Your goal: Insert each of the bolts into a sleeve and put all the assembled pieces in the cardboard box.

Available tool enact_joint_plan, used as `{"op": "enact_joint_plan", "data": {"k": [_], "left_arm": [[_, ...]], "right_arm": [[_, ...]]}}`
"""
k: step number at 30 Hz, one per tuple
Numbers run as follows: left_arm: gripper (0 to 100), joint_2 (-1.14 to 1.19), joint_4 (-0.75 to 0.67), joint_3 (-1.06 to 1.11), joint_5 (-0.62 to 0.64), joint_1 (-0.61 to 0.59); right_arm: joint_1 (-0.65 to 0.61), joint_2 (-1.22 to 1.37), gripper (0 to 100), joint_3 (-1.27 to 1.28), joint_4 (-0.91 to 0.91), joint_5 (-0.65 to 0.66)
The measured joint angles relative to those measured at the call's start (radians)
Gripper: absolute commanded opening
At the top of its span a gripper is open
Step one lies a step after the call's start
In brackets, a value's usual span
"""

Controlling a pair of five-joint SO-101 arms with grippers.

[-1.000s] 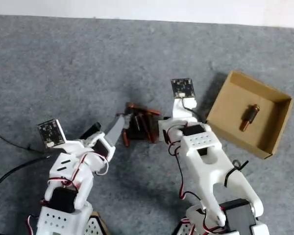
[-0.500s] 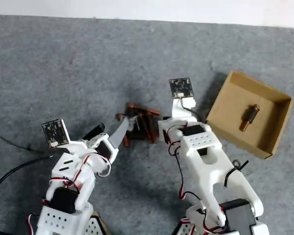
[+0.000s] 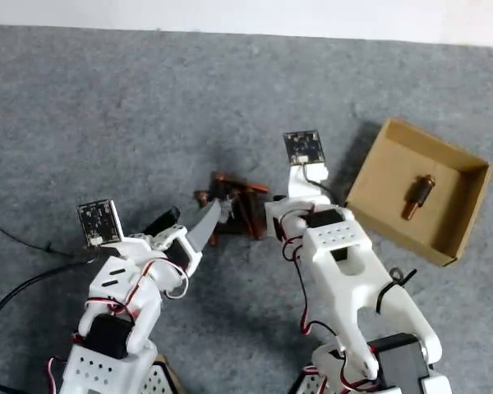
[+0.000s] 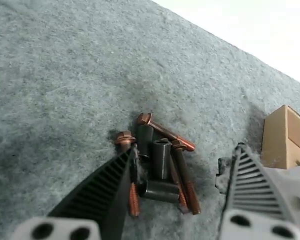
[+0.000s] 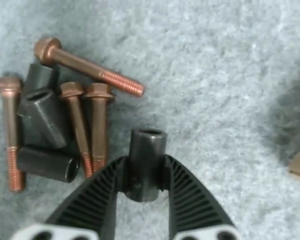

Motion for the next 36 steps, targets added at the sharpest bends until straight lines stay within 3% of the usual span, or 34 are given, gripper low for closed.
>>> {"op": "enact_joint_plan", "data": {"k": [21, 31, 36], "left_arm": [[28, 0.0, -0.086, 0.0, -0.068, 0.0], [21, 0.002, -0.089, -0.032, -0.097, -0.002], [21, 0.143, -0.11, -0.058, -0.097, -0.002]], "right_arm": [[0.0, 0.0, 0.4, 0.029, -0.032, 0.0], [0.0, 0.0, 0.4, 0.037, -0.051, 0.0], [0.0, 0.0, 0.4, 0.037, -0.057, 0.0]]}}
